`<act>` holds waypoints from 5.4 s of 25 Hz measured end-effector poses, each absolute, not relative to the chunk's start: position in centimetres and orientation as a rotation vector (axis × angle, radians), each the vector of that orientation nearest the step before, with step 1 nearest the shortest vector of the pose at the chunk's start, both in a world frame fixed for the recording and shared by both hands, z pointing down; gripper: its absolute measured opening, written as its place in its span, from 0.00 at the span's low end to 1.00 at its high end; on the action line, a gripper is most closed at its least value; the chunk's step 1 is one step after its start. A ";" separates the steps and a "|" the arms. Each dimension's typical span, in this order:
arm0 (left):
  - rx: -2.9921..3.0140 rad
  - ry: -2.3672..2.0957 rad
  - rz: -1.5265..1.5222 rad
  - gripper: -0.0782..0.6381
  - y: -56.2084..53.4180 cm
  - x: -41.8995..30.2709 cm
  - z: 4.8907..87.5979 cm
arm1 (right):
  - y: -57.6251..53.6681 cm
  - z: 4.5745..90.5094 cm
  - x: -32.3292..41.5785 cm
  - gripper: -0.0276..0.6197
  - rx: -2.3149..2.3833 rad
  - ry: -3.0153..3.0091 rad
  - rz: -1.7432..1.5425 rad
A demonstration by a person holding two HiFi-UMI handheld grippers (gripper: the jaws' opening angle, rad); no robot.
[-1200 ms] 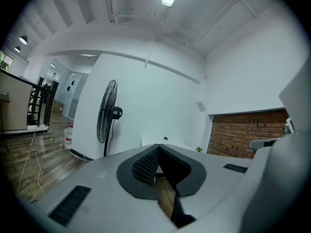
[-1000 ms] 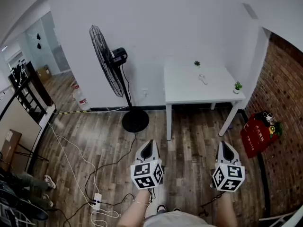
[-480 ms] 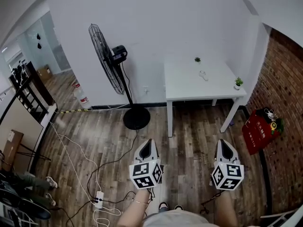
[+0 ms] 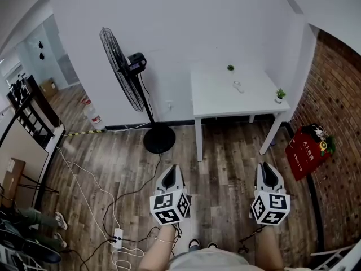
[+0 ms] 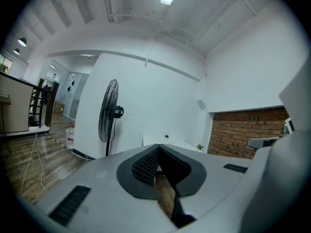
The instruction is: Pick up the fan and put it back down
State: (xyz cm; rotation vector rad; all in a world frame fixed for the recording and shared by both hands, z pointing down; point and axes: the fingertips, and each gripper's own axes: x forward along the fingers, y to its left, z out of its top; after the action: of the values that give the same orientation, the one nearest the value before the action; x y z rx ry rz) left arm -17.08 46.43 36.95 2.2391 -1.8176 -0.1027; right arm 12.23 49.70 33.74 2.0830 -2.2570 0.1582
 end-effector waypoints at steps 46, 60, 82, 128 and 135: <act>2.222 -1.786 0.034 0.12 36.3 -21.8 41.4 | 40.7 38.5 11.9 0.33 2.189 -2.078 0.301; 2.180 -1.853 0.016 0.12 21.6 -19.1 40.0 | 24.6 36.9 15.9 0.33 2.145 -2.127 0.297; 2.175 -1.877 0.087 0.12 5.5 -15.4 41.0 | 8.6 40.2 21.1 0.34 2.138 -2.103 0.397; 2.168 -1.717 0.185 0.12 -29.1 -7.1 45.4 | -23.2 43.6 28.2 0.36 2.062 -1.969 0.504; 2.137 -1.656 0.270 0.12 -29.0 -5.7 49.0 | -22.3 47.3 28.6 0.36 2.017 -1.926 0.590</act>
State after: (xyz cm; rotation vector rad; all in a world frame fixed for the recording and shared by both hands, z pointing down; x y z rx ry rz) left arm -5.69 -28.99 48.97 2.1371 -1.6562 0.2705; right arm 28.58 -22.34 47.34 2.0165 -1.9257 0.5902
